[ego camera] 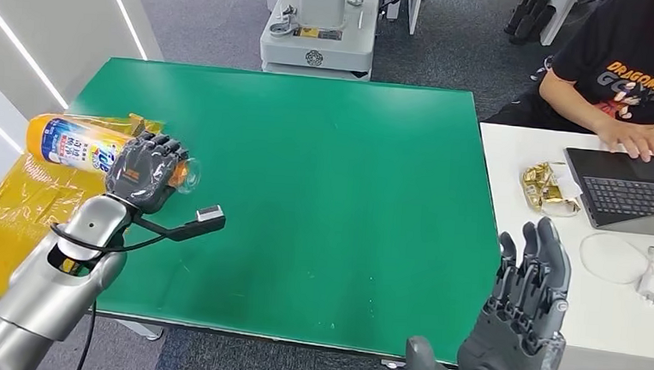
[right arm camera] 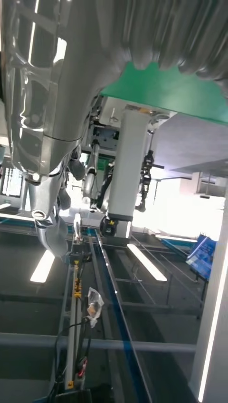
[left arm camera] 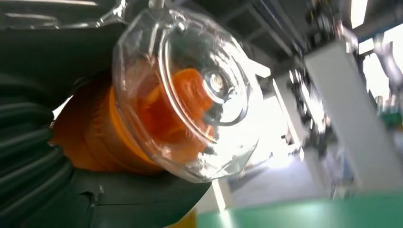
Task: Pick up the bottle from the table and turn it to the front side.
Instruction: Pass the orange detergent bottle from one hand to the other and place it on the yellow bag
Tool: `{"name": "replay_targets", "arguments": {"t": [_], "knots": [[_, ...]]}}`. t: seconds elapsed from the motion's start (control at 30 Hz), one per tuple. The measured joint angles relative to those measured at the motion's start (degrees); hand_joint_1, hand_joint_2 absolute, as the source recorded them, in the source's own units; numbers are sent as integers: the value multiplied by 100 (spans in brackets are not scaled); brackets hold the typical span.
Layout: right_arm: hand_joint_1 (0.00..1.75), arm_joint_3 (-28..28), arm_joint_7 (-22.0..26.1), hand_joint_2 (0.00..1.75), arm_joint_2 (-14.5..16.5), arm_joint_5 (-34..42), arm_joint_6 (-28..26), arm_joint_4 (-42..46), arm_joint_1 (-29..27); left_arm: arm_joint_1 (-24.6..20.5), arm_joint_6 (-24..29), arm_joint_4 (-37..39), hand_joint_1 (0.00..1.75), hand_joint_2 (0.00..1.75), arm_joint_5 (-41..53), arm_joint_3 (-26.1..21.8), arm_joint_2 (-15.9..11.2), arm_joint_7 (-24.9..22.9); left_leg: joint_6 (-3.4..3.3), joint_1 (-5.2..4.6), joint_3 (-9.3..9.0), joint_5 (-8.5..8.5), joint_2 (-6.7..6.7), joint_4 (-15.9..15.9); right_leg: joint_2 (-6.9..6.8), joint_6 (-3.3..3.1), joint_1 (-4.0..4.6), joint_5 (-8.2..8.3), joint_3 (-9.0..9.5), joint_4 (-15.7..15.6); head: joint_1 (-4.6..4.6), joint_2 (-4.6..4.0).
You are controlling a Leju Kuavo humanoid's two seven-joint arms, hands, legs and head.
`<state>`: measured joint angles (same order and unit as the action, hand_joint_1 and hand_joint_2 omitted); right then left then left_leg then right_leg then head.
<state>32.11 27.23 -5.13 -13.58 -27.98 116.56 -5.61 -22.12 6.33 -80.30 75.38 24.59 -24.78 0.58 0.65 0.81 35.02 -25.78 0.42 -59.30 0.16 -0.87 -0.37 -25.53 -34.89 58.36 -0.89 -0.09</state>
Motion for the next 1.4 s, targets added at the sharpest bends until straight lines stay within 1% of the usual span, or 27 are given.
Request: {"name": "replay_targets", "arguments": {"t": [0.13, 0.27, 0.43, 0.53, 0.63, 0.83, 1.0, 1.17, 1.2, 1.3, 1.33, 1.4], "knots": [[0, -1, -49, 175, 2, 10, 293, 0, 58, -185, -529, 618, 175, 175, 21, 0, -251, 328, 2, 2, -1, 2, 2, 1, 3, -1, 0, 0, -1, 3, 1, 0], [0, -1, -123, 175, 23, -26, 526, 0, 125, -325, -752, 1232, 175, 175, 32, 1, -450, 451, 3, 2, -2, 2, 2, 1, 2, -1, 0, 0, -2, 4, 1, 0], [0, -1, -139, 175, 67, -45, 615, 0, 174, -415, -924, 1708, 175, 175, 92, 24, -525, 497, 3, 0, 1, 2, 0, 1, 1, -1, 1, 0, -1, 2, 2, 0], [0, -1, -136, 175, 87, -39, 666, 0, 188, -540, -1108, 2016, 175, 175, 168, 125, -532, 666, 2, -1, 1, 2, 0, 0, 1, 0, 0, 0, -1, 0, 2, 0], [0, -5, -123, 175, 99, -31, 685, 0, 181, -683, -1173, 2339, 175, 175, 126, 235, -499, 831, 2, -1, 0, 2, 0, -1, 1, 0, 0, 0, -2, -1, 2, 0], [0, -27, -98, 175, 144, 1, 732, -15, 160, -1140, -1303, 3156, 175, 175, -76, 437, -275, 1118, 3, 0, 0, 2, 0, -1, 0, -2, 0, 2, -1, 1, 1, 0], [0, -69, -185, 175, 237, 20, 839, -57, 197, -1501, -1243, 3784, 175, 175, -323, 480, -67, 931, 3, 1, -1, 3, 1, -1, 0, -3, 0, 3, -1, 3, 0, 0], [0, -93, -196, 175, 286, 20, 849, -113, 225, -1638, -1168, 4125, 175, 175, -396, 487, 91, 768, 3, 1, 1, 2, 0, -1, 0, -3, 0, 2, -2, 3, 1, 0], [0, -98, -196, 175, 291, 20, 848, -122, 226, -1654, -1167, 4167, 142, 175, -398, 487, 115, 759, 3, 1, 1, 2, 0, -1, 0, -3, 0, 2, -2, 3, 0, 0], [0, -107, -193, 175, 295, 22, 837, -147, 227, -1693, -1186, 4277, 11, 175, -390, 489, 166, 677, 3, 1, 1, 2, 0, -1, 0, -3, 0, 2, -2, 2, 1, 0], [0, -108, -190, 175, 295, 24, 833, -156, 227, -1703, -1219, 4319, 0, 175, -382, 489, 179, 611, 3, 1, 1, 2, 0, -1, 0, -3, 0, 2, -1, 2, 2, 0], [0, -108, -183, 175, 295, 26, 831, -167, 227, -1714, -1278, 4374, 0, 175, -369, 488, 194, 511, 3, 0, 1, 2, 1, 0, 0, -3, 0, 2, -1, 3, 2, 0]]}}
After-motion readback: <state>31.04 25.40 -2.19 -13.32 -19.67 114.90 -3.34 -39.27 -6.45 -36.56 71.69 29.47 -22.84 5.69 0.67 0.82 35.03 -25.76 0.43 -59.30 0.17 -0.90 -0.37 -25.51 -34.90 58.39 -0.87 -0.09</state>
